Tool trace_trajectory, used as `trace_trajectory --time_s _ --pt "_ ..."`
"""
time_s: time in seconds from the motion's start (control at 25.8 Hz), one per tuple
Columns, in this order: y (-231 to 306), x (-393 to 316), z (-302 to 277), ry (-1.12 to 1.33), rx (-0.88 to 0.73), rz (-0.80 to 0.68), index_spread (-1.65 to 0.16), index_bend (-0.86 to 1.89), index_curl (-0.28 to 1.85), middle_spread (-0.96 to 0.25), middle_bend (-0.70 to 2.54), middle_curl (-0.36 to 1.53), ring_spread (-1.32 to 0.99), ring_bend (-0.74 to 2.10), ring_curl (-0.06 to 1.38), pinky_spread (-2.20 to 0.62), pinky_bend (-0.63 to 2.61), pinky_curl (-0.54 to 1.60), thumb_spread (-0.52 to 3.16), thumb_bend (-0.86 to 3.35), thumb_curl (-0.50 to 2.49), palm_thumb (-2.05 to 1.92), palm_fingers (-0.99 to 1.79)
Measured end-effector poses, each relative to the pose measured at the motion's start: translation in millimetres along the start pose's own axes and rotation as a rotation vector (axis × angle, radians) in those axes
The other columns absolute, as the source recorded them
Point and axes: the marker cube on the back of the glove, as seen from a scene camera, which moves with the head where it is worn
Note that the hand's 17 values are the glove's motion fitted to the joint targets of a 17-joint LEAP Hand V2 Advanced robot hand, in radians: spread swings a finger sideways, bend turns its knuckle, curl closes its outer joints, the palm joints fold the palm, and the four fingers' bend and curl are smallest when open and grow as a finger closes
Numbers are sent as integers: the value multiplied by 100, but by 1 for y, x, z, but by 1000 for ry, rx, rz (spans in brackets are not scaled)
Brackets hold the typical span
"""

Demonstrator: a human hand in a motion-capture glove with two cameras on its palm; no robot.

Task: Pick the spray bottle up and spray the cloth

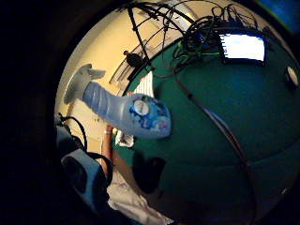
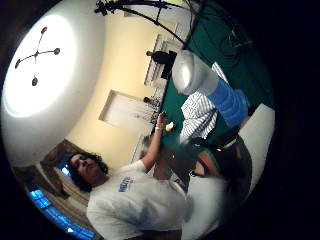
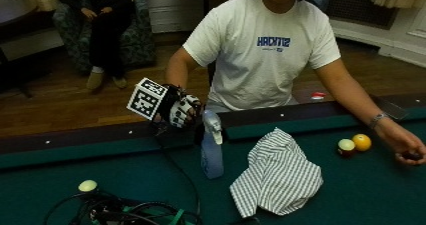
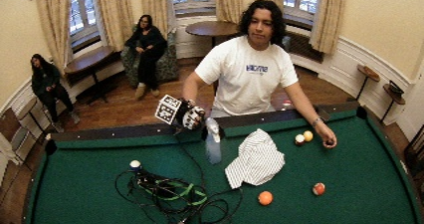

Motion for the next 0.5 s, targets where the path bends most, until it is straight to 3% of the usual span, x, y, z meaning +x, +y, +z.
trace_trajectory --time_s 0.23,0.5 --pt "2 4 -7 17 53 33 -24 90 68 -24 94 79 -22 112 71 -11 97 76 53 -1 69 106 118" --pt "8 13 -12 -18 14 72 -23 67 65 -21 86 76 -20 104 68 -17 92 72 73 -6 66 88 110"
